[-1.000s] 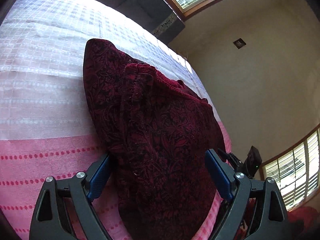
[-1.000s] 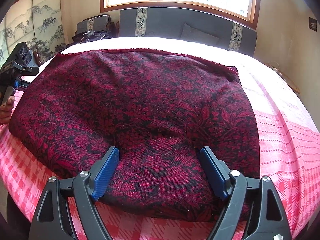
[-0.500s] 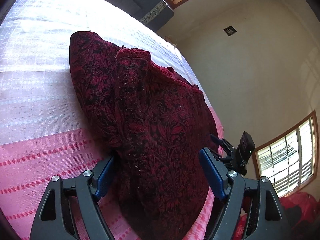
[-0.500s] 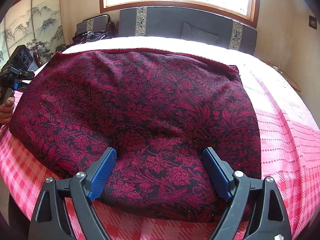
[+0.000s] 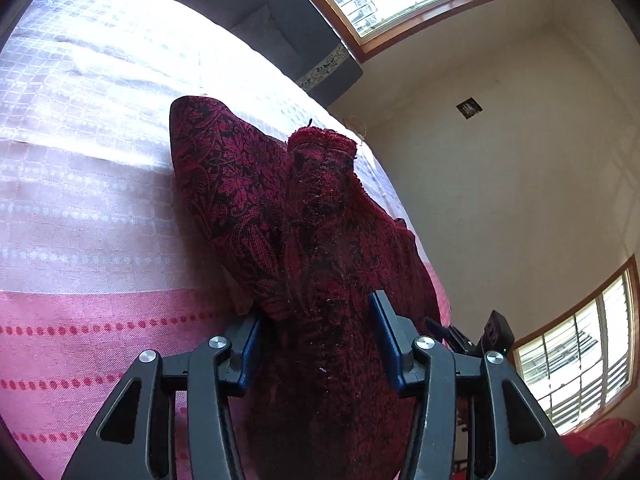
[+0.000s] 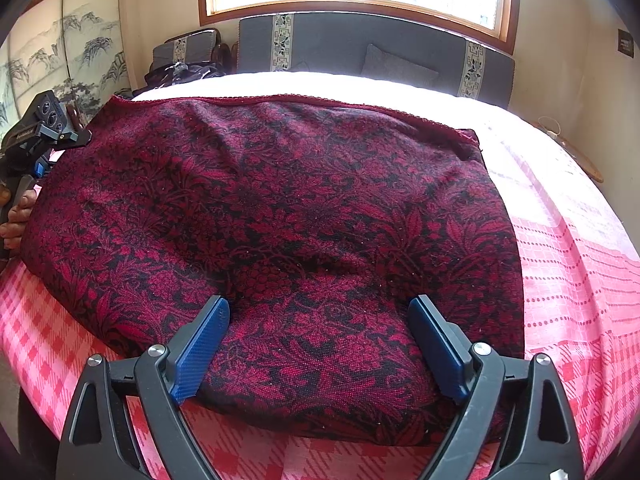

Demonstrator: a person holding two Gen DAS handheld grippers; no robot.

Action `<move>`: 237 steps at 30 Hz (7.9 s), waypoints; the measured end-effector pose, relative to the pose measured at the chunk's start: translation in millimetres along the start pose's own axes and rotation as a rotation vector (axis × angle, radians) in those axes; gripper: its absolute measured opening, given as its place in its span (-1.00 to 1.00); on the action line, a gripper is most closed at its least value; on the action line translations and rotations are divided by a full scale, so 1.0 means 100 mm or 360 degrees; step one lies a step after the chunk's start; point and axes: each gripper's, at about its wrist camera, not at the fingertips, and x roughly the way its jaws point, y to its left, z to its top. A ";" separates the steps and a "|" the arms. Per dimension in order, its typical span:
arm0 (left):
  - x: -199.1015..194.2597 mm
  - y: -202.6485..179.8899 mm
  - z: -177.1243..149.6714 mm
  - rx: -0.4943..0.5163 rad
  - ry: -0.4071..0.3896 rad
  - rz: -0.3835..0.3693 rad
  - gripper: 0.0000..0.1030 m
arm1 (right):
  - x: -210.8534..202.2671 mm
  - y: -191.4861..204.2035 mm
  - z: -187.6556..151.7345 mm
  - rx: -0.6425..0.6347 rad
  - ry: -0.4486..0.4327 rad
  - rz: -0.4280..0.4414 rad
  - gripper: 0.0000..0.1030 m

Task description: Fold small clothes

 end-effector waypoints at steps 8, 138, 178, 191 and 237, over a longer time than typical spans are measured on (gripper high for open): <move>0.01 0.11 -0.02 -0.0085 0.0075 0.0069 -0.11 | 0.00 0.00 0.00 0.0000 0.0000 0.0002 0.73; 1.68 -2.67 0.33 -0.0032 0.0333 0.0782 -0.57 | 0.65 -0.89 0.65 0.0894 0.0058 0.1373 -0.49; 2.34 -2.64 -1.12 0.0197 0.0100 0.0318 -0.02 | 0.04 -1.72 0.23 0.0976 0.0086 0.1033 -0.05; 2.42 -2.71 -1.24 0.0305 0.0140 0.0359 0.23 | -0.17 -1.87 -0.23 0.0912 0.0019 0.0784 -0.75; 2.29 -2.38 -1.53 0.0229 -0.0171 0.0421 0.28 | -0.09 -1.90 0.30 0.0832 -0.0171 0.0886 0.13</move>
